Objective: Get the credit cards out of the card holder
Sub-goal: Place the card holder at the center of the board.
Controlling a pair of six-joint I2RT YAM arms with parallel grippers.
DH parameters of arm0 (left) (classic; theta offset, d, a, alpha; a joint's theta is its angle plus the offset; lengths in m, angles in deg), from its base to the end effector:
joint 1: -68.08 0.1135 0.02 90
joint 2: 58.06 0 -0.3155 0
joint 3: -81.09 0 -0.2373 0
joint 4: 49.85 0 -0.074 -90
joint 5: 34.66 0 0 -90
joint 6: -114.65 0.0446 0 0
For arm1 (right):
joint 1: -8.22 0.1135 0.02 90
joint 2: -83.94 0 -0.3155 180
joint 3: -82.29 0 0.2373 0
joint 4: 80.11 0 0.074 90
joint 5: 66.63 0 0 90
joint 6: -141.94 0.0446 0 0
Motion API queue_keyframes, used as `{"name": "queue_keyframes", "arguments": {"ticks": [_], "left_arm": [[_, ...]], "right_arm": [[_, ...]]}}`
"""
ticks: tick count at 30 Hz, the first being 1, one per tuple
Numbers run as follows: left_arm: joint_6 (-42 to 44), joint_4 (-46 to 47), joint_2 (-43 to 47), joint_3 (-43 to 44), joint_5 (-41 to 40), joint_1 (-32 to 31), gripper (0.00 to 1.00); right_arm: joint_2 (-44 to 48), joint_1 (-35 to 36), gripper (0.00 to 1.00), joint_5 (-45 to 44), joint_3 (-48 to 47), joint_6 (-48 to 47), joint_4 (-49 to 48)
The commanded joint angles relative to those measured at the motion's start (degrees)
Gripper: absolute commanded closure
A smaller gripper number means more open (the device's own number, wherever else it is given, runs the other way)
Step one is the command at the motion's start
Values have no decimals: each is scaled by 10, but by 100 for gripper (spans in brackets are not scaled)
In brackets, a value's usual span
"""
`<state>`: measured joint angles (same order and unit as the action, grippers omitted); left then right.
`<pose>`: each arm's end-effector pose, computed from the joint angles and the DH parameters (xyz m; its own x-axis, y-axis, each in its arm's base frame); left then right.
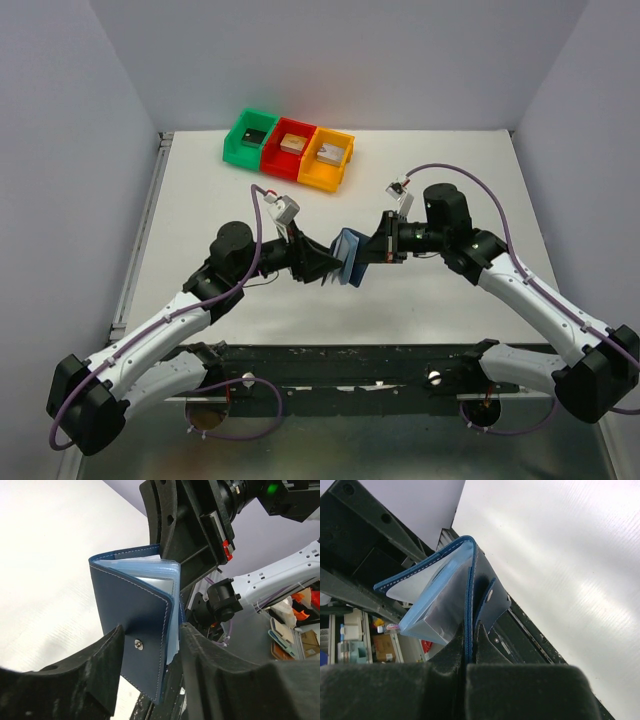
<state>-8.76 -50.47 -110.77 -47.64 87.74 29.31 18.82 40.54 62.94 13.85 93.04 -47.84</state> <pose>0.1236 -0.1299 0.3545 -0.5444 -0.1591 -0.8236 0.7744 0.2820 -0.5663 0.1699 0.1411 0.3610 -0.8888 0.0373 -0.4567 -0.3966 0.4364 0.8076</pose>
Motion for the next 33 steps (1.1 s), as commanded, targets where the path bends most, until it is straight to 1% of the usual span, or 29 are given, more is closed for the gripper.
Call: {"name": "queue_keyframes", "arguments": {"ticks": [1,2,5,13,18,24,30,33], "left_arm": [[3,4,-9,-4,-10,-3,35],[2,5,-10,-3,-10,-3,30],[-1,5,-15,-2,-9,-4,26],[-3,12,-25,0,-9,-10,29],[-3,9,-27,2,-12,-12,26],[-2,7,-31,5,-16,-16,26],[2,7,-28,4,-17,-17,31],[4,4,-24,2,-18,-17,36]], "right_arm": [[13,5,100,17,6,3,-15],[14,5,100,17,6,3,-15],[15,5,100,16,5,1,-13],[19,5,100,13,5,-4,-5],[21,5,100,10,5,-6,-2],[23,5,100,9,4,-8,3],[22,5,100,8,5,-8,4],[23,5,100,7,5,-9,4]]}}
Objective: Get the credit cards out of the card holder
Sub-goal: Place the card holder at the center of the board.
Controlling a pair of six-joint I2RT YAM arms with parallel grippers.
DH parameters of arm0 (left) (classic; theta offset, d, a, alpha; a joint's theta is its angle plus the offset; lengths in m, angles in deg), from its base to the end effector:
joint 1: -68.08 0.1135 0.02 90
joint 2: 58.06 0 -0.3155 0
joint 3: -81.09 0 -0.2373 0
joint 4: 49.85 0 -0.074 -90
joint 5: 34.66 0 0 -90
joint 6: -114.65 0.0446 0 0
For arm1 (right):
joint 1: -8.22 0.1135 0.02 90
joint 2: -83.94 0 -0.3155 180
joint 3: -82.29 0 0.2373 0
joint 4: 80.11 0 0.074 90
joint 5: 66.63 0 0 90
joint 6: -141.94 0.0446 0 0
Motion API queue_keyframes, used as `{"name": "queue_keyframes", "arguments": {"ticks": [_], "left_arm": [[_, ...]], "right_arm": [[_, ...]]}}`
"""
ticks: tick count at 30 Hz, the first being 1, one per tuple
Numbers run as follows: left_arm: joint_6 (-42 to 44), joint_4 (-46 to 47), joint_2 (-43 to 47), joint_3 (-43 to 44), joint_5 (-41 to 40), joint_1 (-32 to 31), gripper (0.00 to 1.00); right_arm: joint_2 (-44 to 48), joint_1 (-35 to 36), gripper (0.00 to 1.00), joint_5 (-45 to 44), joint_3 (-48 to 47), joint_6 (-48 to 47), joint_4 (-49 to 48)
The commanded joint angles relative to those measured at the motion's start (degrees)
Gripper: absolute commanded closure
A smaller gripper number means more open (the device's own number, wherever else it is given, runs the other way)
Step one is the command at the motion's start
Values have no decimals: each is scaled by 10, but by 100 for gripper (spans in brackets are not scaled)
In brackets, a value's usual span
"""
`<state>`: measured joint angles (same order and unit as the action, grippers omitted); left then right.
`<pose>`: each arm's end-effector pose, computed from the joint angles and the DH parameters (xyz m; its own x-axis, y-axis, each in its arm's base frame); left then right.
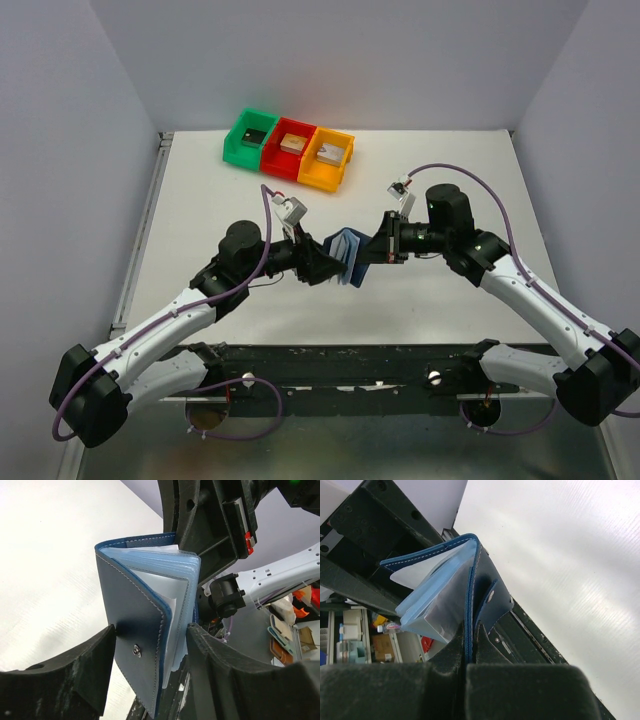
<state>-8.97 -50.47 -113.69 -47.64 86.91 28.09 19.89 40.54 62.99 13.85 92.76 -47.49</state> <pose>0.1306 -0.1400 0.3462 -0.5798 -0.1294 -0.8044 0.7519 0.2953 -0.5894 0.1657 0.1385 0.3641 -0.8821 0.0378 -0.4696 -0.4097 0.4306 0.8042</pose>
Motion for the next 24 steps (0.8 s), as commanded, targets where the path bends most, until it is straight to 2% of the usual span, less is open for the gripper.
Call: {"name": "queue_keyframes", "arguments": {"ticks": [1,13,24], "left_arm": [[8,3,7,2,-11,-4,37],[17,-7,27,-5,-20,-4,64],[37,-40,58,-5,-30,-4,80]], "right_arm": [[12,5,100,6,5,-8,0],[22,6,100,5,12,-14,-1],[26,5,100,1,20,-25,-1]]}}
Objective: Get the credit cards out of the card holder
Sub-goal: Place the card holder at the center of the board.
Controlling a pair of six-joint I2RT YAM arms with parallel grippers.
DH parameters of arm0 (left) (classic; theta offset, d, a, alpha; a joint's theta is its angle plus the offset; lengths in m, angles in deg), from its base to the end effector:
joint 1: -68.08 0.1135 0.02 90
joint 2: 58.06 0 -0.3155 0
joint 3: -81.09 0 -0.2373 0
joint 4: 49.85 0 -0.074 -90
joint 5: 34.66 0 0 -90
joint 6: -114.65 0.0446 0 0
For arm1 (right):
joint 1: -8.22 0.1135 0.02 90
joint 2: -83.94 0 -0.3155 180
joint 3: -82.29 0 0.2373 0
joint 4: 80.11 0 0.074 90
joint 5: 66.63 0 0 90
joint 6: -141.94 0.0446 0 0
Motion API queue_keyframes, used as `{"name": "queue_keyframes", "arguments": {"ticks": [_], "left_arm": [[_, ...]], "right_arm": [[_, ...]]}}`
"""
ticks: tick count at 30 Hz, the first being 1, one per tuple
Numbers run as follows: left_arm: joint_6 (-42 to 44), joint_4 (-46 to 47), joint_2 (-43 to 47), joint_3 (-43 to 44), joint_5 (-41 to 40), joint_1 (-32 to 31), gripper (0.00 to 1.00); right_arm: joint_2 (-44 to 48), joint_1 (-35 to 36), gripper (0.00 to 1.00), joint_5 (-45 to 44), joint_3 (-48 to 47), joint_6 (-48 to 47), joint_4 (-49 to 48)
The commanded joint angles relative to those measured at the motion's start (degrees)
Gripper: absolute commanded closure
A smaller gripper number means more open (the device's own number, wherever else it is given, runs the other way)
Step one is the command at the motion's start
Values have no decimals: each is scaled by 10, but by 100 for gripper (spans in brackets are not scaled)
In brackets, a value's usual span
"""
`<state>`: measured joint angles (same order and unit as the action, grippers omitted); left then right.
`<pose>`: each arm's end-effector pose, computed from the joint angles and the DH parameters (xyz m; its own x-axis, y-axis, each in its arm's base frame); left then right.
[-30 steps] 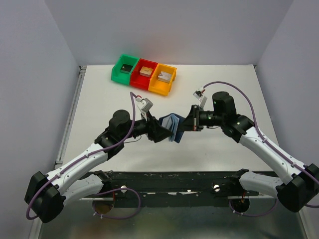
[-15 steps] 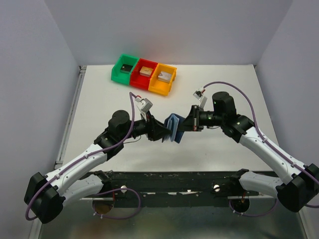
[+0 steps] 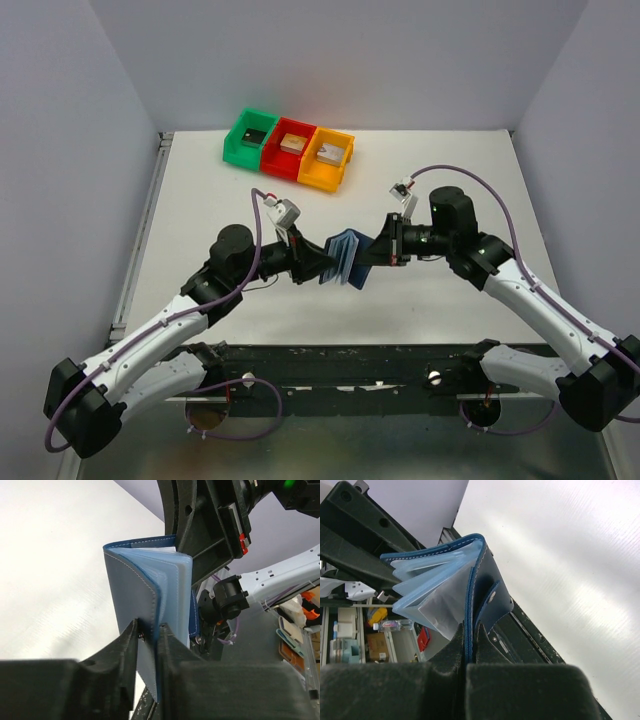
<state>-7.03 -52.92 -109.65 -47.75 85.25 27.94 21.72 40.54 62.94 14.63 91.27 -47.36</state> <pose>0.1185 -0.1290 0.3521 -0.5330 -0.1460 -0.8334 0.7748 0.3115 -0.5501 0.1585 0.1339 0.3654 -0.8643 0.0313 -0.5021 -0.4430 0.4253 0.7892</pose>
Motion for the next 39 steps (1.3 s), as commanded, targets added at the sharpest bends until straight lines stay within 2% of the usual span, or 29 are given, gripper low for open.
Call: {"name": "queue_keyframes", "arguments": {"ticks": [1,4,8,10,12,16,23,24,25,29,39], "left_arm": [[19,-22,19,-2,-14,-2,82],[25,-36,24,4,-17,-3,88],[32,-55,28,15,-19,-2,94],[36,-68,28,22,-22,-3,96],[42,-76,33,26,-23,-3,100],[45,-84,37,31,-26,-3,100],[63,-136,33,55,-48,-2,100],[69,-151,31,61,-54,-3,100],[73,-160,28,67,-58,-3,100],[78,-169,18,76,-50,-2,100],[67,-119,18,69,64,-2,100]], "right_arm": [[8,5,99,1,12,-10,-3],[7,5,89,0,12,-10,-2],[11,5,60,-10,12,-11,0],[17,5,51,-20,8,-14,6],[21,4,45,-29,5,-19,15],[28,5,39,-45,-10,-34,42],[53,5,26,-133,-63,-99,128],[54,5,22,-145,-74,-108,139],[57,5,6,-157,-81,-116,150],[54,5,5,-171,-102,-131,163],[12,5,5,-123,-147,-199,176]]}}
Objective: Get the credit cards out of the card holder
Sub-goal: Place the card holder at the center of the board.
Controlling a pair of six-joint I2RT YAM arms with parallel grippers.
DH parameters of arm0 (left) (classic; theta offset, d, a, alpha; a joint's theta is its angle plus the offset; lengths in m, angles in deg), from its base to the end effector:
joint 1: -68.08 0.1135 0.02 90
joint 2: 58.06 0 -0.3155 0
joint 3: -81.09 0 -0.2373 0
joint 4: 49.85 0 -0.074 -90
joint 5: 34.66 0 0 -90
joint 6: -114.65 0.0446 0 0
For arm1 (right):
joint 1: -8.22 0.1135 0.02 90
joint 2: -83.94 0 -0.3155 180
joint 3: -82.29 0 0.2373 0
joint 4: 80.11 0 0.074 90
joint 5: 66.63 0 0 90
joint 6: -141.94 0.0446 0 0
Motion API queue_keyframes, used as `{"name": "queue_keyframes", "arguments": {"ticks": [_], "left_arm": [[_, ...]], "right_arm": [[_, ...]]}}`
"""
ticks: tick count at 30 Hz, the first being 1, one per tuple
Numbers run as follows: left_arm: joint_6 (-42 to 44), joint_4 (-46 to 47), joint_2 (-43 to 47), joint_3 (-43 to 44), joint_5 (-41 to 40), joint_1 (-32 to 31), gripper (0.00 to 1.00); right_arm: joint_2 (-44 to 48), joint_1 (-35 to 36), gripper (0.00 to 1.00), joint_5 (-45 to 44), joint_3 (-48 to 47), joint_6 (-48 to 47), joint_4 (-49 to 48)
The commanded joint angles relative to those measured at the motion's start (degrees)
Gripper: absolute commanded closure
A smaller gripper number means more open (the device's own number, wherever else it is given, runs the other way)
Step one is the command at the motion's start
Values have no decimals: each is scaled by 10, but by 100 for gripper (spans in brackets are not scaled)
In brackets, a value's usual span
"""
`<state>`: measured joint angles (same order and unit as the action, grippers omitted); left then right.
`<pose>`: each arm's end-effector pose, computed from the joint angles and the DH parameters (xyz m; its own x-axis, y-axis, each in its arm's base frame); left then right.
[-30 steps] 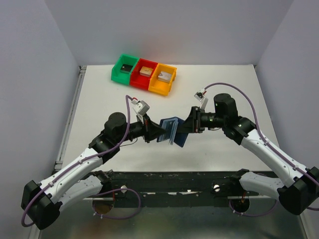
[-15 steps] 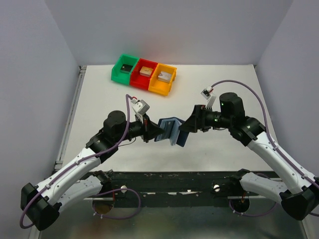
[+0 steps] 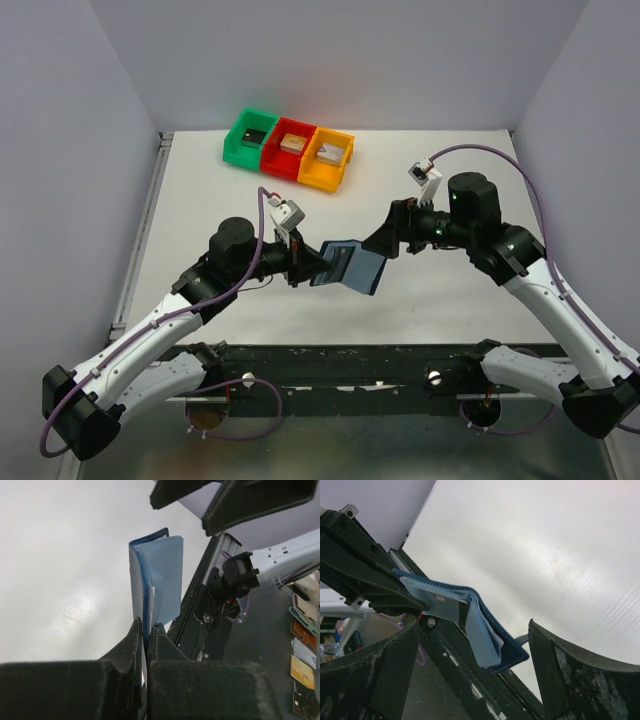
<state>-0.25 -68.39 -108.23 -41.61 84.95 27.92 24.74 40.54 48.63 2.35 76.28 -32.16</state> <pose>0.1111 -0.1226 0.3629 -0.5291 -0.0325 -0.8480 0.7807 0.3731 -0.5014 0.1437 0.1134 0.4163 -0.6835 0.0086 -0.7299 -0.5735 0.6122 0.5443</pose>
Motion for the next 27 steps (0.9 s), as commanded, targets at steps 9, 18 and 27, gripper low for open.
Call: {"name": "queue_keyframes", "arguments": {"ticks": [9,18,27], "left_arm": [[-20,93,7,-13,136,-2,100],[-25,107,1,-17,129,-2,100],[-16,89,7,-20,100,-2,86]], "right_arm": [[-25,4,14,130,1,-90,-4],[-36,5,52,191,20,-101,-3],[-57,5,91,216,19,-104,-3]]}}
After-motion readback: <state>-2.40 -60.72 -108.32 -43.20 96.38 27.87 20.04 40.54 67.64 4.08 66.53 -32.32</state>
